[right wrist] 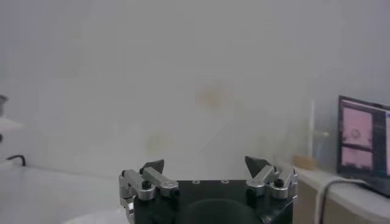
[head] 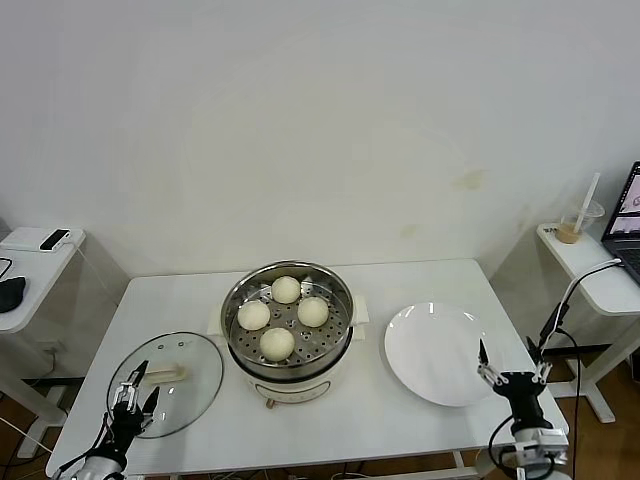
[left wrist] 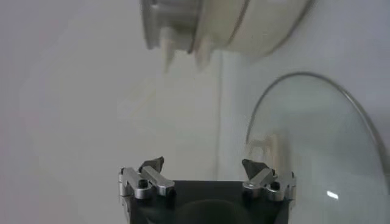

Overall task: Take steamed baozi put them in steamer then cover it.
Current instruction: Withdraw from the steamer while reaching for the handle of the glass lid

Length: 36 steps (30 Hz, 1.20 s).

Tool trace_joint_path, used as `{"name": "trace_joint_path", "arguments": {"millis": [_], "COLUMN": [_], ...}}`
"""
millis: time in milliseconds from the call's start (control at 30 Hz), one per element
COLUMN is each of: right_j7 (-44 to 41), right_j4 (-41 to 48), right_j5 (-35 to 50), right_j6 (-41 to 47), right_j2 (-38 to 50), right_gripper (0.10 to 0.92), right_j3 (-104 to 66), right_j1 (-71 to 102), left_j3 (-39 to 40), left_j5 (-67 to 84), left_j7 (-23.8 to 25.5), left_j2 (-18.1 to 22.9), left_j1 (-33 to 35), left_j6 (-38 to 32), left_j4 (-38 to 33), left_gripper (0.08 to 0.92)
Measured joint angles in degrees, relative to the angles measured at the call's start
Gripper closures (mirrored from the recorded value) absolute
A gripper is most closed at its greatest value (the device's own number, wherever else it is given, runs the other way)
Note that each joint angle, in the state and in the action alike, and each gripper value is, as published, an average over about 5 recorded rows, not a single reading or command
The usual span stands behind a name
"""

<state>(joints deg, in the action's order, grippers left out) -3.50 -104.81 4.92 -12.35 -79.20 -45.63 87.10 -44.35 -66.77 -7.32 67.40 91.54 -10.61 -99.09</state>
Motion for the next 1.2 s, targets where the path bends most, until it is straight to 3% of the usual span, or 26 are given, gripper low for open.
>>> {"name": "trace_joint_path", "arguments": {"millis": [1200], "right_j7": [1.67], "right_j4": [-0.95], "right_j5": [-6.06], "right_j6": [-1.98], "right_j2": [-4.08], "right_gripper": [0.203], "right_j3": [0.66], "right_j1": [6.45], "left_j3": [3.60], "left_j5": [-4.21], "left_j7": [1.22], "left_j2": [-2.20], "left_j1": [-15.28], "left_j6": [-0.33], "left_j4": [14.30], "left_gripper": [0.177]}}
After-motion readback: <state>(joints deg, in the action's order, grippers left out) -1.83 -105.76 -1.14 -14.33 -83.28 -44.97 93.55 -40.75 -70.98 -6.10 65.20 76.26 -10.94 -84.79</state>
